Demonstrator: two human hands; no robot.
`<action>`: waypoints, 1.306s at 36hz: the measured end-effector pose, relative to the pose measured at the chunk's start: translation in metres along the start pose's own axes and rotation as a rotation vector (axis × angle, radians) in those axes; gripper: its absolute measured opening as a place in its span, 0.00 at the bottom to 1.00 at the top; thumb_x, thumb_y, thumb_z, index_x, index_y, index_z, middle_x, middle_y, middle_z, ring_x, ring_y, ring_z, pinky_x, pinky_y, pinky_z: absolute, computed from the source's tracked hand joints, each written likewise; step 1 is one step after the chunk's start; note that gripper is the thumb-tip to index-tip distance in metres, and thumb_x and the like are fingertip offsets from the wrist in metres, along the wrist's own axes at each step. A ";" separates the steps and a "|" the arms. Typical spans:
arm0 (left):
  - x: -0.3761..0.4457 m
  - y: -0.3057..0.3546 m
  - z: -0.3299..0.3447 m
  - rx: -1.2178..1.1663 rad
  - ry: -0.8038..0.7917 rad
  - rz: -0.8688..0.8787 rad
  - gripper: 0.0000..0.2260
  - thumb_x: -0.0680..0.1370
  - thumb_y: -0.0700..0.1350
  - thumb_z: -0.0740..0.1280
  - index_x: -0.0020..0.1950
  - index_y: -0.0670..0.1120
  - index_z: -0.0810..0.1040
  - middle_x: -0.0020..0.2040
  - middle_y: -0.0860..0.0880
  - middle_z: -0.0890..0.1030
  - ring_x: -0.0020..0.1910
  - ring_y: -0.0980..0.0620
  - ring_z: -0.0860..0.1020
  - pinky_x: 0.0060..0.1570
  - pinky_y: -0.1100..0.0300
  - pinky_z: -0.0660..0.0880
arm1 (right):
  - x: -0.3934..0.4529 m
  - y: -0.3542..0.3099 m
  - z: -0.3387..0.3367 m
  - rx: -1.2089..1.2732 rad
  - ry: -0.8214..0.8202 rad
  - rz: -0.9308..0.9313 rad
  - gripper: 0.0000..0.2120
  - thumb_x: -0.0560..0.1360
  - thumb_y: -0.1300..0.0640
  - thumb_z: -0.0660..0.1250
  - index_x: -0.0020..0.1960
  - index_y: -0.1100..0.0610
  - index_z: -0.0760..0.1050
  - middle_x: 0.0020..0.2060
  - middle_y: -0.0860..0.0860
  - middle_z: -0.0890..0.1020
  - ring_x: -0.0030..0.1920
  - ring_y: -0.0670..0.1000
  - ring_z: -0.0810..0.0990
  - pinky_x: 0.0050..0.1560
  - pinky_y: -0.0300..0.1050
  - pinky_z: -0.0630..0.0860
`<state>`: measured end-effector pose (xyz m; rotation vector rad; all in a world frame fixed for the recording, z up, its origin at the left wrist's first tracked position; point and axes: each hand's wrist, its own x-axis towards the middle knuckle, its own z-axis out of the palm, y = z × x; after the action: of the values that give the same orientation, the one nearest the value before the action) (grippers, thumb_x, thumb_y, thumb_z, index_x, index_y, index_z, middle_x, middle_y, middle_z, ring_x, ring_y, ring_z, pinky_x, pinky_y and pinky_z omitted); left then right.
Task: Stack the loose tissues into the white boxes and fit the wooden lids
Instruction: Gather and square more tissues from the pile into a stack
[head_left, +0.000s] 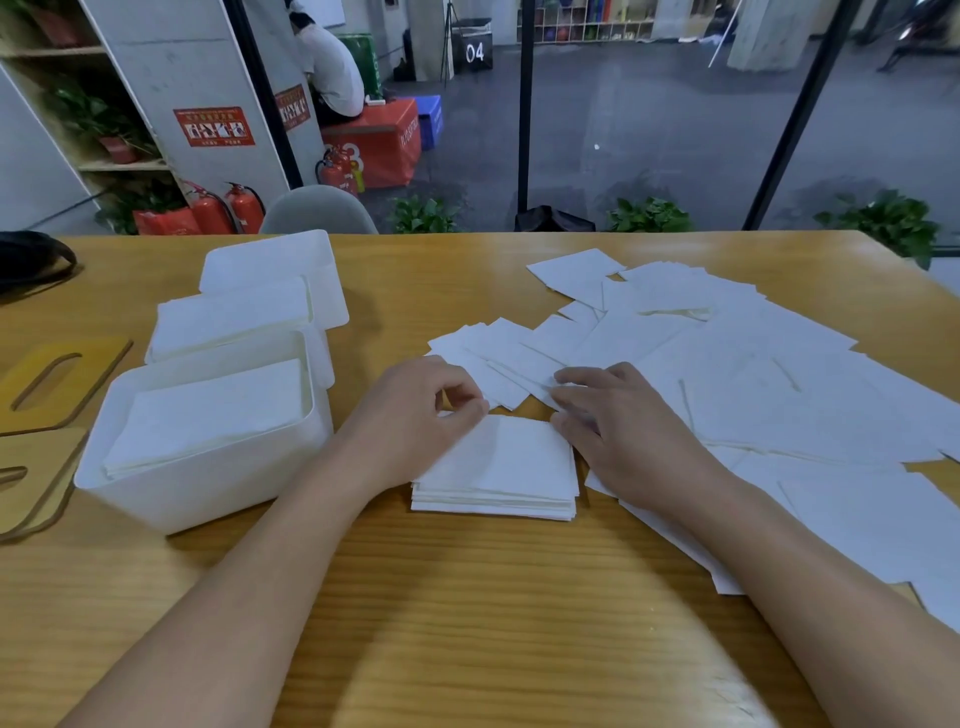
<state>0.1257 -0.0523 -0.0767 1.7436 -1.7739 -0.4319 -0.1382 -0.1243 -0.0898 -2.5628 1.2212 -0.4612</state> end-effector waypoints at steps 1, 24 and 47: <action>0.000 0.000 0.000 0.003 -0.003 0.005 0.06 0.81 0.56 0.73 0.45 0.61 0.85 0.49 0.65 0.81 0.46 0.56 0.78 0.42 0.61 0.74 | 0.000 0.000 0.000 -0.008 0.000 -0.008 0.16 0.88 0.48 0.60 0.63 0.54 0.83 0.77 0.42 0.75 0.66 0.50 0.68 0.67 0.49 0.70; 0.005 0.000 0.008 -0.138 0.070 -0.043 0.15 0.88 0.56 0.65 0.75 0.62 0.76 0.48 0.62 0.85 0.49 0.62 0.81 0.43 0.69 0.73 | 0.000 -0.010 -0.010 0.193 0.146 -0.070 0.19 0.87 0.50 0.65 0.74 0.55 0.80 0.71 0.43 0.78 0.57 0.41 0.80 0.60 0.35 0.77; 0.007 0.002 -0.005 -0.684 0.196 -0.110 0.24 0.76 0.41 0.80 0.67 0.60 0.79 0.57 0.50 0.89 0.53 0.45 0.89 0.51 0.42 0.87 | -0.005 -0.009 -0.008 0.583 0.362 -0.033 0.07 0.83 0.51 0.74 0.46 0.46 0.85 0.55 0.38 0.87 0.58 0.45 0.86 0.54 0.43 0.83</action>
<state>0.1278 -0.0578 -0.0701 1.3339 -1.1959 -0.7779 -0.1379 -0.1155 -0.0798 -2.0501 0.9557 -1.1391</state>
